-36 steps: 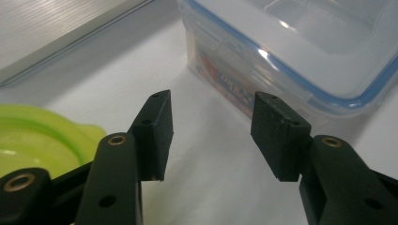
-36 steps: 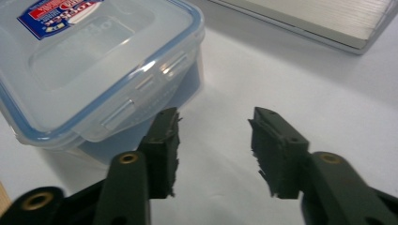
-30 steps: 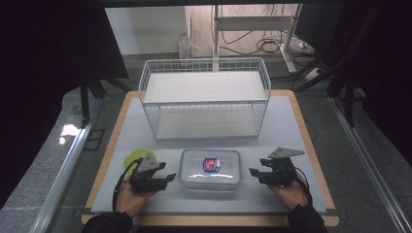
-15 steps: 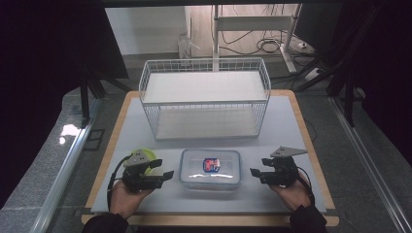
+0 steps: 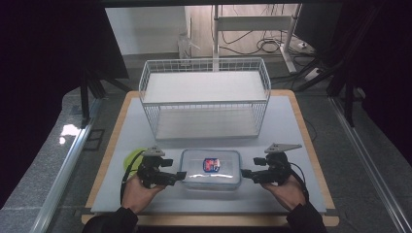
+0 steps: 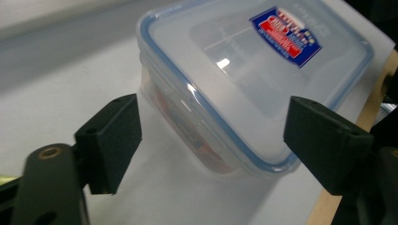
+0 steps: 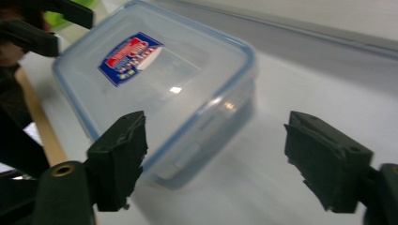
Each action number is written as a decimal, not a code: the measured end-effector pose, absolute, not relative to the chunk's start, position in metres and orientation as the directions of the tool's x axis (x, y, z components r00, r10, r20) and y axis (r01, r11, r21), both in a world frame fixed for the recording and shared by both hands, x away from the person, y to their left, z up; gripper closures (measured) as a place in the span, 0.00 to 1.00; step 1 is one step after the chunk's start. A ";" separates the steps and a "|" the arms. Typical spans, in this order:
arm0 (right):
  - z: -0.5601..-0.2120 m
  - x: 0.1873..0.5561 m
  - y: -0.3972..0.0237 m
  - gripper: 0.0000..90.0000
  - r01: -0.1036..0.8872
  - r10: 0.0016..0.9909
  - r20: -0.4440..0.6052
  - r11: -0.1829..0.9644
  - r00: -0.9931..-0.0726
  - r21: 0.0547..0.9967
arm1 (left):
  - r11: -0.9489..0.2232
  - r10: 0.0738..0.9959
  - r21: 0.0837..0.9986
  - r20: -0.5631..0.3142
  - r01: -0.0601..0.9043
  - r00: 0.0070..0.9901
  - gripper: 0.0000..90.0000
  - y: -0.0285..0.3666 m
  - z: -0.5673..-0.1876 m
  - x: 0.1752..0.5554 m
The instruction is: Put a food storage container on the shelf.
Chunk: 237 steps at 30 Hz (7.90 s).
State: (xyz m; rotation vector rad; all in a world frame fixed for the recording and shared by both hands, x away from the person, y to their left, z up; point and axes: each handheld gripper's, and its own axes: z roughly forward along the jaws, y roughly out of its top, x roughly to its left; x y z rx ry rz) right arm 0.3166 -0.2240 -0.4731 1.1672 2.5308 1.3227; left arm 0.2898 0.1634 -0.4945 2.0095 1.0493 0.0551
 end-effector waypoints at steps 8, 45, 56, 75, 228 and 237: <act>-0.487 0.326 -0.207 0.13 0.631 0.621 0.314 0.391 -0.718 0.669 | -0.298 0.670 0.660 -0.370 0.690 0.643 0.14 0.153 -0.500 0.300; -0.489 0.312 -0.214 0.43 0.708 0.539 0.500 0.292 -0.677 0.643 | -0.235 0.582 0.705 -0.449 0.669 0.678 0.44 0.167 -0.501 0.281; -0.490 0.313 -0.214 0.49 0.707 0.538 0.506 0.273 -0.674 0.652 | -0.200 0.563 0.712 -0.479 0.673 0.673 0.45 0.172 -0.507 0.280; -0.489 0.309 -0.213 0.55 0.768 0.562 0.571 0.201 -0.599 0.608 | -0.133 0.581 0.671 -0.544 0.730 0.605 0.51 0.175 -0.505 0.281; -0.303 0.506 -0.179 0.47 0.549 0.707 0.345 0.073 -0.617 0.833 | -0.129 0.722 0.845 -0.279 0.519 0.633 0.45 0.193 -0.325 0.457; -0.301 0.487 -0.186 0.61 0.481 0.711 0.261 0.122 -0.652 0.868 | -0.108 0.713 0.872 -0.266 0.477 0.649 0.45 0.200 -0.331 0.441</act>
